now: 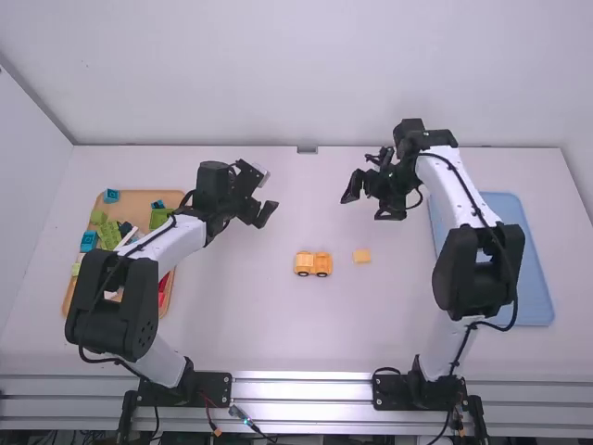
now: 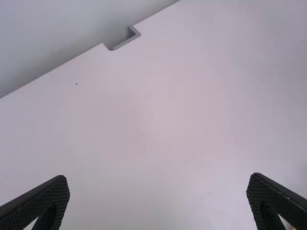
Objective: Assemble lego blocks to make yellow taxi
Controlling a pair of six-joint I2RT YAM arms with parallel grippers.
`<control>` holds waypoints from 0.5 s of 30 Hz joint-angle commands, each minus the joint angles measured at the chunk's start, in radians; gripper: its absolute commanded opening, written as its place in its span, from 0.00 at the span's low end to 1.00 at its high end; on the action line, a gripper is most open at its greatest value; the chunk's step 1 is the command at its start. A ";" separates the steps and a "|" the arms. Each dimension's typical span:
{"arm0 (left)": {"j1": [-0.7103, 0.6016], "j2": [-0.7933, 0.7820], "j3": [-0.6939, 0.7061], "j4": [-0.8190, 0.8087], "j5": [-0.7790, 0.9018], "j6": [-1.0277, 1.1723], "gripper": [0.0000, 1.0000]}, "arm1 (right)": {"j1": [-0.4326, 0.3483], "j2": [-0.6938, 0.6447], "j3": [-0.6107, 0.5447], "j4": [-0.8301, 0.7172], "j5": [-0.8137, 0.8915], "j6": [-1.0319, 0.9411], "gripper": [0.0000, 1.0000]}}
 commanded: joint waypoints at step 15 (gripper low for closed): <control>0.005 -0.017 -0.005 0.012 -0.006 0.037 0.99 | 0.037 0.011 0.021 0.308 0.155 -0.843 0.99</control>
